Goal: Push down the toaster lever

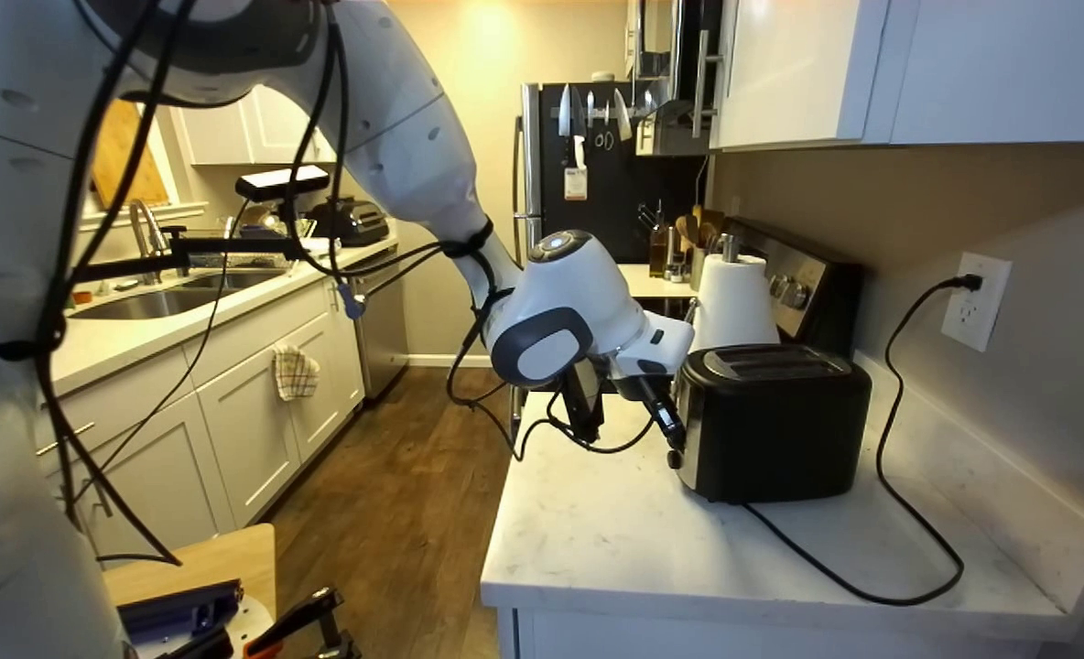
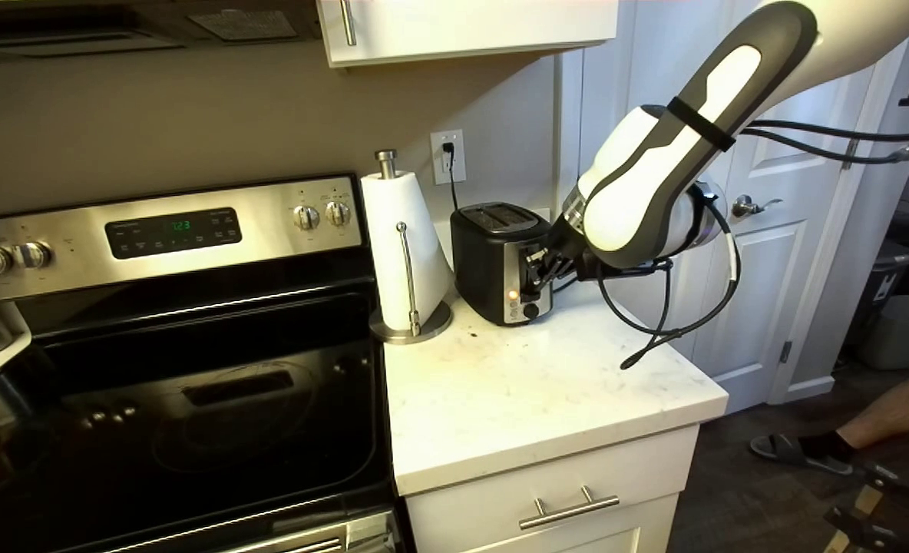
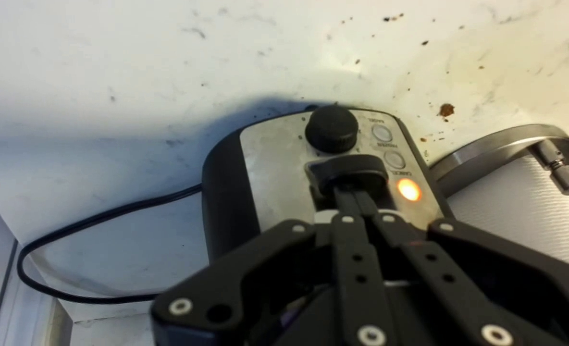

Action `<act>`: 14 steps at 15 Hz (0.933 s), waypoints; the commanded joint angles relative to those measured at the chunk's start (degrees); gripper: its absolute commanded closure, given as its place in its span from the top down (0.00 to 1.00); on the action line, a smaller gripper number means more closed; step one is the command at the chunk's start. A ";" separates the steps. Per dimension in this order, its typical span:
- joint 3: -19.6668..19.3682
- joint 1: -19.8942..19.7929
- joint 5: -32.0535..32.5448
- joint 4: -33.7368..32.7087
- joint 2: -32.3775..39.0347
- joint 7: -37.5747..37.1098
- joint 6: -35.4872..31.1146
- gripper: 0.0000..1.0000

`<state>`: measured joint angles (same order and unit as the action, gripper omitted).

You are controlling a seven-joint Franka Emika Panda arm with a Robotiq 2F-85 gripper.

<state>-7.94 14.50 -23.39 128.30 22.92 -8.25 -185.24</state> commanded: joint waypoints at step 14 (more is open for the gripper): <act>12.44 -5.28 9.04 14.68 -14.18 -0.82 -5.65 0.05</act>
<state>3.88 10.76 -16.29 140.54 12.01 -8.23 -193.24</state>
